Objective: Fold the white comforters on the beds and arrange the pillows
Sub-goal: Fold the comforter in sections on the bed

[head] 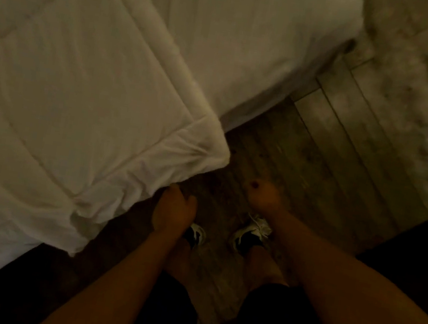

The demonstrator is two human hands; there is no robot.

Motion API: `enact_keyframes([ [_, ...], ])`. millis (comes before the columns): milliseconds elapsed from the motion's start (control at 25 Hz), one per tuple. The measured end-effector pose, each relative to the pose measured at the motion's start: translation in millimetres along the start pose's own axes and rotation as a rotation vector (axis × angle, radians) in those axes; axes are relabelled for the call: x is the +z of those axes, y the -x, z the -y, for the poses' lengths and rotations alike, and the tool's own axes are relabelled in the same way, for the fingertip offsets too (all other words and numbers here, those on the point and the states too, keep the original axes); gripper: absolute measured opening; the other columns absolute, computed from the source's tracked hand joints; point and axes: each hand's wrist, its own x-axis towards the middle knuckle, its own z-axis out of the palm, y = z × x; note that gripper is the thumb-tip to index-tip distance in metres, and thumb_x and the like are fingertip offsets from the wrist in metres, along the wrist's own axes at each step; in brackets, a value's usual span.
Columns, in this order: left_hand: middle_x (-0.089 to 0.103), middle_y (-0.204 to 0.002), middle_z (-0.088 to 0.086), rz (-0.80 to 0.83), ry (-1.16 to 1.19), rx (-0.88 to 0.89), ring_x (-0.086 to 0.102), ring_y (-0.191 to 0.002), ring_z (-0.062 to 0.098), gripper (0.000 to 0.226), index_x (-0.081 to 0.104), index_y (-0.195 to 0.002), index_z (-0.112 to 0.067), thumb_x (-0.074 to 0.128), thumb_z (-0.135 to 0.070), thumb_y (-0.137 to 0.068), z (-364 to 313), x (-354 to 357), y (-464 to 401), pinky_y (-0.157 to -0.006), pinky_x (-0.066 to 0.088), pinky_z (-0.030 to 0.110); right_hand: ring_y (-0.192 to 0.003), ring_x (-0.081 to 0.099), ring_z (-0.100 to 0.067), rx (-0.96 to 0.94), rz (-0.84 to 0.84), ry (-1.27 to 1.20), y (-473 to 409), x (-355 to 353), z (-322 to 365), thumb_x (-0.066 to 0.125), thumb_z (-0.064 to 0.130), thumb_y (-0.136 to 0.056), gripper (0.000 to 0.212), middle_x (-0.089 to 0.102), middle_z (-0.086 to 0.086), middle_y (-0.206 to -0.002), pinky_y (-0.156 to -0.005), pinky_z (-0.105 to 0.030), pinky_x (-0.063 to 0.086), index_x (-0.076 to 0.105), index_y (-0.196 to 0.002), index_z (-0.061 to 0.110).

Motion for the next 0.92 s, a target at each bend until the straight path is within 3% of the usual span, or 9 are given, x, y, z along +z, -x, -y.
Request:
enact_keyframes([
  [120,0.062,-0.112,0.007,0.212,0.014,0.054,0.059,-0.108,0.028,0.026,0.06,-0.114,-0.009,0.053,-0.027,-0.096,-54,28,11,-0.086,0.041,0.029,-0.085,0.059,-0.025,0.143,0.075,-0.05,15,-19,-72,0.047,0.025,-0.101,0.034,0.064,-0.013,-0.091,-0.076,-0.029,0.046,0.067,-0.099,-0.003],
  [280,0.069,-0.11,0.014,0.419,-0.033,0.1,0.065,-0.105,0.032,0.012,0.066,-0.091,-0.017,0.056,-0.023,-0.095,-118,71,14,-0.093,0.052,0.043,-0.1,0.065,-0.029,0.318,0.174,-0.204,36,-57,-150,0.047,0.03,-0.102,0.038,0.064,-0.022,-0.124,-0.086,-0.031,0.051,0.065,-0.117,0.0],
  [400,0.064,-0.097,0.009,0.445,-0.221,0.196,0.061,-0.091,0.023,0.02,0.066,-0.098,-0.006,0.054,-0.023,-0.097,-159,80,24,-0.081,0.047,0.03,-0.063,0.067,-0.003,0.383,0.134,-0.372,54,-97,-178,0.047,0.019,-0.101,0.029,0.068,-0.011,-0.097,-0.06,-0.014,0.052,0.062,-0.118,0.002],
  [480,0.06,-0.091,0.011,0.463,-0.336,0.231,0.057,-0.083,0.02,0.022,0.062,-0.096,-0.003,0.053,-0.023,-0.097,-174,77,26,-0.073,0.043,0.028,-0.071,0.068,-0.014,0.382,0.095,-0.35,58,-121,-190,0.047,0.012,-0.102,0.021,0.065,-0.011,-0.089,-0.058,-0.016,0.051,0.064,-0.11,0.004],
  [560,0.062,-0.091,0.018,0.467,-0.388,0.219,0.057,-0.081,0.021,0.025,0.061,-0.093,0.001,0.052,-0.022,-0.097,-186,69,24,-0.074,0.047,0.031,-0.08,0.064,-0.03,0.394,0.07,-0.392,62,-150,-192,0.046,0.009,-0.102,0.018,0.066,-0.021,-0.097,-0.064,-0.02,0.053,0.064,-0.1,0.005],
  [640,0.065,-0.093,0.019,0.418,-0.415,0.207,0.059,-0.083,0.023,0.027,0.065,-0.096,0.002,0.054,-0.023,-0.097,-199,53,23,-0.079,0.05,0.035,-0.096,0.064,-0.028,0.363,0.129,-0.408,57,-176,-188,0.05,0.015,-0.1,0.02,0.063,-0.022,-0.124,-0.084,-0.025,0.051,0.061,-0.113,0.005],
  [680,0.064,-0.092,0.015,0.395,-0.429,0.205,0.059,-0.086,0.023,0.025,0.065,-0.096,0.0,0.053,-0.022,-0.097,-207,44,23,-0.081,0.049,0.035,-0.098,0.065,-0.028,0.365,0.156,-0.453,57,-190,-181,0.051,0.016,-0.099,0.022,0.062,-0.021,-0.126,-0.082,-0.024,0.049,0.061,-0.115,0.005],
  [840,0.064,-0.107,0.015,0.367,-0.431,0.197,0.061,-0.106,0.03,0.023,0.068,-0.098,-0.004,0.051,-0.019,-0.099,-236,20,12,-0.086,0.04,0.026,-0.05,0.063,-0.015,0.348,0.069,-0.77,39,-269,-115,0.039,0.017,-0.104,0.017,0.058,-0.01,-0.081,-0.053,-0.025,0.047,0.055,-0.104,0.009],
  [920,0.066,-0.107,0.015,0.364,-0.374,0.164,0.063,-0.101,0.03,0.027,0.069,-0.102,-0.001,0.051,-0.02,-0.098,-263,13,7,-0.082,0.043,0.029,-0.053,0.059,-0.017,0.289,0.024,-0.794,29,-318,-71,0.042,0.018,-0.104,0.017,0.056,-0.01,-0.077,-0.055,-0.027,0.045,0.056,-0.105,0.008],
])
